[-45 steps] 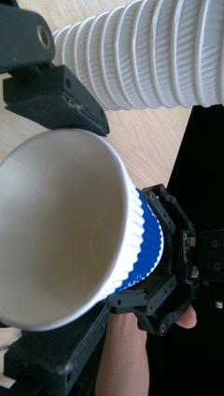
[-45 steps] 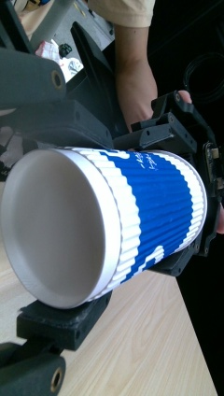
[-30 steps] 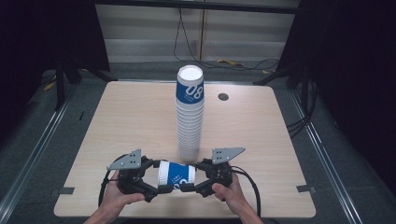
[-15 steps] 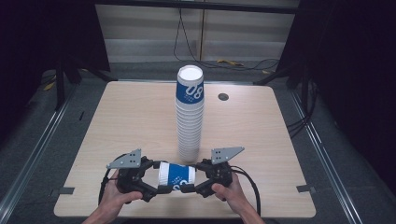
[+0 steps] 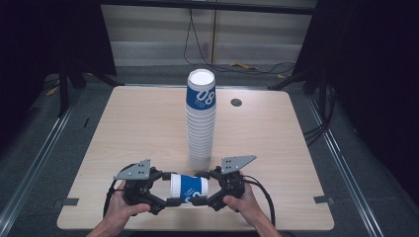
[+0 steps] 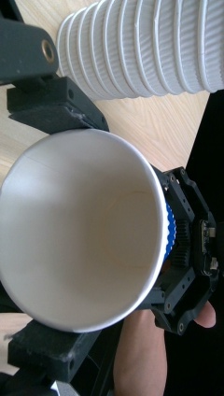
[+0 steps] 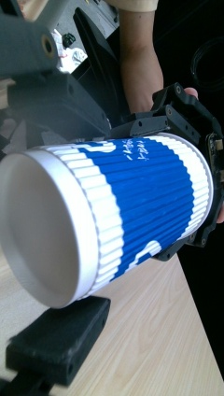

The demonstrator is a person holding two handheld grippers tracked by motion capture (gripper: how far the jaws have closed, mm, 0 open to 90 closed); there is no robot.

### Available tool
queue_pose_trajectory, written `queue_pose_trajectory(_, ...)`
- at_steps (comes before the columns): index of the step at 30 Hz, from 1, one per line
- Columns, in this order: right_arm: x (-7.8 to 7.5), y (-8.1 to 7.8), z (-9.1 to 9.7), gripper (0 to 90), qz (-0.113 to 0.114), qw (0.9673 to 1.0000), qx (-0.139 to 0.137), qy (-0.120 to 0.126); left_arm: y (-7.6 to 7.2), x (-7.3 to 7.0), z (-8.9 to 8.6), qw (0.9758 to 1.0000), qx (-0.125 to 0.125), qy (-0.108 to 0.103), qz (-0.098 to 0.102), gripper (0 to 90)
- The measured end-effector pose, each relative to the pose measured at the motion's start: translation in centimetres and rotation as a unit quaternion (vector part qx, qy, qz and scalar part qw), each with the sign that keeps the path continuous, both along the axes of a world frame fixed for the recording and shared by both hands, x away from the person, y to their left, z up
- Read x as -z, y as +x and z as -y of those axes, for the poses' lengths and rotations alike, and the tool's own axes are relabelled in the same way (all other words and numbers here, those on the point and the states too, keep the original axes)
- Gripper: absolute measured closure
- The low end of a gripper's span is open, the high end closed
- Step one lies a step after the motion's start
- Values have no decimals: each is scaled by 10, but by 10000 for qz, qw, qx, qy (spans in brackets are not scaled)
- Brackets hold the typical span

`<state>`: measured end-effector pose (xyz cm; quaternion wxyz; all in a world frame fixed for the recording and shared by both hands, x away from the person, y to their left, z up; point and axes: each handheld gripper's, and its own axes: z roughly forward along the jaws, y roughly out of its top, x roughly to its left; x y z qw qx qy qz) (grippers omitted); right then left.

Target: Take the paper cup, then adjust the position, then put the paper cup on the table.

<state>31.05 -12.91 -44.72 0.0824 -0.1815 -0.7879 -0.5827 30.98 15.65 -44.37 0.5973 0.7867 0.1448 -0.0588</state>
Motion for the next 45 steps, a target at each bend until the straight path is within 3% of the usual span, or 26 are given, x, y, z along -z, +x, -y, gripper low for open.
queue_pose_trajectory(7,0,1,3,136,25,9997,193,-121,4,-1,-7,9999,-126,-3,-49,171)
queue_pose_trajectory(18,-3,-1,15,140,142,9974,596,-380,11,-8,-21,9989,-436,155,-96,170)
queue_pose_trajectory(26,-6,-4,35,140,200,9942,923,-507,16,-11,-27,9962,-699,499,-134,169)
queue_pose_trajectory(40,-3,-10,65,145,157,9885,1313,-736,26,-16,-46,9901,-1119,849,-50,168)
queue_pose_trajectory(45,-4,-12,73,149,235,9835,1591,-827,32,-18,-54,9877,-1268,915,-80,169)
